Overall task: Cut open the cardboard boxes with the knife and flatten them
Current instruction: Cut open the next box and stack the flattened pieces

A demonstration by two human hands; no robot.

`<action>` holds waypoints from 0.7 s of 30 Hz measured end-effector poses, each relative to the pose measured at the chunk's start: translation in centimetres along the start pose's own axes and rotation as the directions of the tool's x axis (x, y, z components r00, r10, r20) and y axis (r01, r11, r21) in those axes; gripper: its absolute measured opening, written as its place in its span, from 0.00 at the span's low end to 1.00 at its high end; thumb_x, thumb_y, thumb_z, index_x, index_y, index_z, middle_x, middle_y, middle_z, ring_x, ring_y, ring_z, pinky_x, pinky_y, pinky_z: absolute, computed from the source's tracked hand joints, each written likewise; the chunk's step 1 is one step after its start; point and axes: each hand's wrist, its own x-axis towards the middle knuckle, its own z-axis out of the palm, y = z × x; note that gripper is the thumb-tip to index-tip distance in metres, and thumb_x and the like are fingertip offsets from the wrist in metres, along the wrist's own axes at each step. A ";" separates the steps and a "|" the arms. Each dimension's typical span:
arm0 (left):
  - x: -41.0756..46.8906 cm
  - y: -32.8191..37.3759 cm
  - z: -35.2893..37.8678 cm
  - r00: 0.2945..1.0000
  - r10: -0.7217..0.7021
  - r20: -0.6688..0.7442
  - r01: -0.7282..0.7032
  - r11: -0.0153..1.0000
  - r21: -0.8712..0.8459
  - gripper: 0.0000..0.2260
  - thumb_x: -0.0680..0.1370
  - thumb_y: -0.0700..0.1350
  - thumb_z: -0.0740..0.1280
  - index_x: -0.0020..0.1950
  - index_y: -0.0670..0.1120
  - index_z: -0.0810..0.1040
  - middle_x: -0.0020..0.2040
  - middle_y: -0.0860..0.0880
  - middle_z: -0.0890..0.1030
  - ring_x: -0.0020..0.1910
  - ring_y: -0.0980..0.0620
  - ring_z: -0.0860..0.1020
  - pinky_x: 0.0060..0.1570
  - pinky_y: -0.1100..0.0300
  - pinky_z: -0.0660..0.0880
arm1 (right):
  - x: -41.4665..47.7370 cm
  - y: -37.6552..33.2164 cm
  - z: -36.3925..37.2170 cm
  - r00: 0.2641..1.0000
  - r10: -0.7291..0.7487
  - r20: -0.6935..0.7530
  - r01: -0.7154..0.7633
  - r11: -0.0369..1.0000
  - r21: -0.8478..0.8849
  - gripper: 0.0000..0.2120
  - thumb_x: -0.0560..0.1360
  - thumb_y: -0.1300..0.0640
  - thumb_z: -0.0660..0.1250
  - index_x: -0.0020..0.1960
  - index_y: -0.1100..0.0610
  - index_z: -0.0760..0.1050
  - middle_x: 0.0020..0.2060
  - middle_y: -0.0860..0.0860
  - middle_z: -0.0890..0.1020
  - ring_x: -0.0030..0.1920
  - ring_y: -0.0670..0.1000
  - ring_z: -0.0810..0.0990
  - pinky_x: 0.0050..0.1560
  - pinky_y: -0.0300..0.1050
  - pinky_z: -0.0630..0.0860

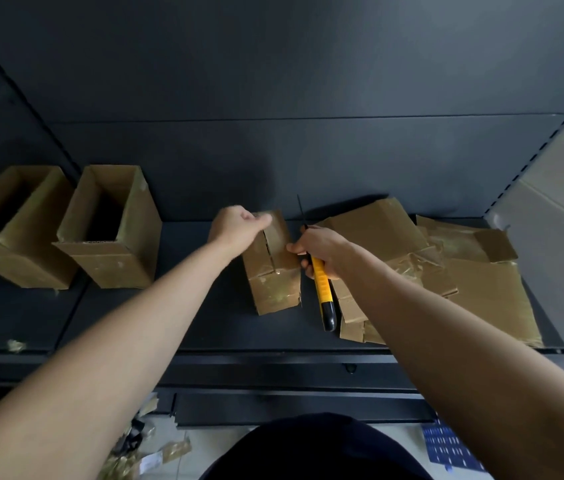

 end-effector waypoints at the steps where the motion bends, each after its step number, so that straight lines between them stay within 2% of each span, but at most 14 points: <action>1: -0.2 0.2 0.1 0.999 0.013 0.030 -0.017 0.992 0.127 0.19 0.72 0.57 0.71 0.52 0.44 0.76 0.56 0.45 0.76 0.57 0.45 0.74 0.48 0.55 0.72 | -0.1 -0.1 0.1 1.000 0.016 0.014 -0.016 1.000 -0.017 0.04 0.78 0.65 0.63 0.51 0.59 0.70 0.34 0.53 0.71 0.30 0.47 0.67 0.31 0.39 0.67; 4: -1.1 1.5 0.4 0.997 0.027 0.067 -0.052 0.911 0.410 0.41 0.67 0.66 0.71 0.69 0.41 0.66 0.68 0.43 0.66 0.69 0.43 0.62 0.58 0.50 0.69 | 0.3 0.0 -0.1 0.997 0.050 0.059 -0.048 0.998 -0.048 0.03 0.76 0.65 0.64 0.45 0.59 0.72 0.31 0.52 0.71 0.29 0.47 0.68 0.32 0.40 0.68; 6: -1.7 2.3 0.8 0.995 0.031 0.091 -0.072 0.862 0.502 0.47 0.66 0.68 0.69 0.74 0.39 0.59 0.71 0.42 0.61 0.71 0.42 0.59 0.63 0.46 0.69 | 0.5 0.2 -0.7 0.998 0.029 0.057 -0.029 1.000 0.002 0.04 0.74 0.68 0.63 0.45 0.60 0.71 0.32 0.53 0.70 0.29 0.47 0.68 0.32 0.39 0.68; 9: -2.3 2.8 1.6 0.991 0.032 0.132 -0.106 0.789 0.605 0.52 0.64 0.72 0.68 0.74 0.39 0.55 0.70 0.42 0.60 0.70 0.41 0.59 0.65 0.41 0.65 | 0.7 0.2 -1.8 1.000 0.000 -0.009 0.001 0.989 0.146 0.06 0.71 0.71 0.57 0.43 0.62 0.69 0.37 0.57 0.72 0.29 0.49 0.70 0.29 0.40 0.67; 13: -2.7 2.8 2.4 0.994 0.029 0.105 -0.091 0.748 0.657 0.48 0.67 0.68 0.68 0.74 0.39 0.56 0.69 0.42 0.61 0.69 0.40 0.60 0.68 0.38 0.59 | 0.4 -0.4 -2.3 0.998 -0.032 -0.047 0.037 0.993 0.114 0.04 0.73 0.67 0.58 0.41 0.59 0.68 0.38 0.56 0.70 0.33 0.52 0.74 0.31 0.42 0.67; 16: -2.8 2.6 1.3 0.987 0.040 0.154 -0.142 0.664 0.734 0.38 0.69 0.50 0.69 0.74 0.39 0.56 0.67 0.43 0.62 0.67 0.42 0.60 0.66 0.47 0.62 | 0.6 -0.5 -2.4 0.997 -0.047 -0.056 0.052 0.995 0.090 0.05 0.77 0.64 0.58 0.42 0.60 0.69 0.38 0.56 0.70 0.36 0.52 0.73 0.34 0.44 0.69; 18: -2.7 1.9 -0.2 0.978 0.067 0.198 -0.194 0.647 0.737 0.31 0.70 0.37 0.64 0.72 0.40 0.57 0.66 0.43 0.62 0.66 0.42 0.61 0.62 0.49 0.65 | 0.9 -0.4 -2.7 0.999 -0.042 -0.018 0.044 0.996 0.080 0.05 0.80 0.61 0.59 0.47 0.61 0.70 0.40 0.56 0.72 0.37 0.53 0.73 0.37 0.46 0.73; 21: -2.5 0.6 -2.1 0.962 0.160 0.222 -0.273 0.632 0.725 0.26 0.70 0.28 0.59 0.67 0.42 0.62 0.64 0.44 0.63 0.64 0.44 0.63 0.53 0.53 0.67 | 1.0 -0.2 -3.1 0.997 -0.038 0.066 0.041 0.998 -0.043 0.09 0.81 0.58 0.60 0.55 0.63 0.73 0.44 0.56 0.73 0.39 0.53 0.74 0.40 0.48 0.77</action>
